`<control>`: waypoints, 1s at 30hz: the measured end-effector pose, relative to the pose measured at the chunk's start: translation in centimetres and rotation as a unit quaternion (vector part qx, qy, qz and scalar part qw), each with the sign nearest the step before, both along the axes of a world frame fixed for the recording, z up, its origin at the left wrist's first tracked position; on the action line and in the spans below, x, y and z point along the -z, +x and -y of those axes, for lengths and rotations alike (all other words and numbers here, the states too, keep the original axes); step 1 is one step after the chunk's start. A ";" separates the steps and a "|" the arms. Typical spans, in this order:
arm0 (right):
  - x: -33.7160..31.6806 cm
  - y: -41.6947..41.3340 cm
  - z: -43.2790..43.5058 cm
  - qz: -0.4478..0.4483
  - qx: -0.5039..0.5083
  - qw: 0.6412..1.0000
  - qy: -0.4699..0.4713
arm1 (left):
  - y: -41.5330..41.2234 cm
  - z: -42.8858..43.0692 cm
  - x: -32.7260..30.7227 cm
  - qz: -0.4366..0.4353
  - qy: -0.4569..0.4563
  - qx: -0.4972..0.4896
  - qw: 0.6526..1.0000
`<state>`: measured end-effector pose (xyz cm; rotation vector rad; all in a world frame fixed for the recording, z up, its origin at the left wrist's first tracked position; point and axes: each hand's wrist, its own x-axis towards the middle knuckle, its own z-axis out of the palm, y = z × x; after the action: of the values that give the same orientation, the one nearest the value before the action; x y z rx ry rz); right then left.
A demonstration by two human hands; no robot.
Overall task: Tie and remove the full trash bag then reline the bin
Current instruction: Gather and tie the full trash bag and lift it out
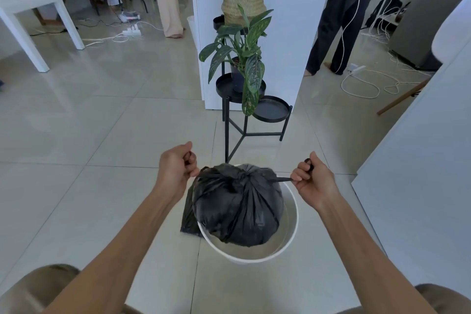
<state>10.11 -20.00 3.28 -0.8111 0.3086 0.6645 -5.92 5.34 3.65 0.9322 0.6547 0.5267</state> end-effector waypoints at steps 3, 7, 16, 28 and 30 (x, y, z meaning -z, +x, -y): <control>1.3 0.3 1.0 0.023 -0.001 0.999 -0.041 | -1.2 -1.7 1.1 -0.036 0.029 -0.018 0.999; 2.5 0.5 1.5 0.049 -0.009 0.995 -0.090 | -2.0 -1.9 1.6 -0.052 0.059 -0.023 0.997; 3.5 1.5 2.3 0.079 -0.005 0.987 -0.143 | -3.1 -1.9 1.4 -0.083 0.115 -0.026 0.990; 1.1 0.4 0.2 0.319 -0.066 0.841 -0.432 | -2.6 0.2 0.4 -0.190 0.466 0.034 0.863; 0.3 0.1 0.2 0.389 -0.121 0.782 -0.472 | -2.9 0.5 -0.4 -0.186 0.563 0.062 0.803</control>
<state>10.17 -20.24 2.95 -2.0394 -0.2773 0.3166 -8.82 4.88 4.06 2.2411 0.5940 0.6158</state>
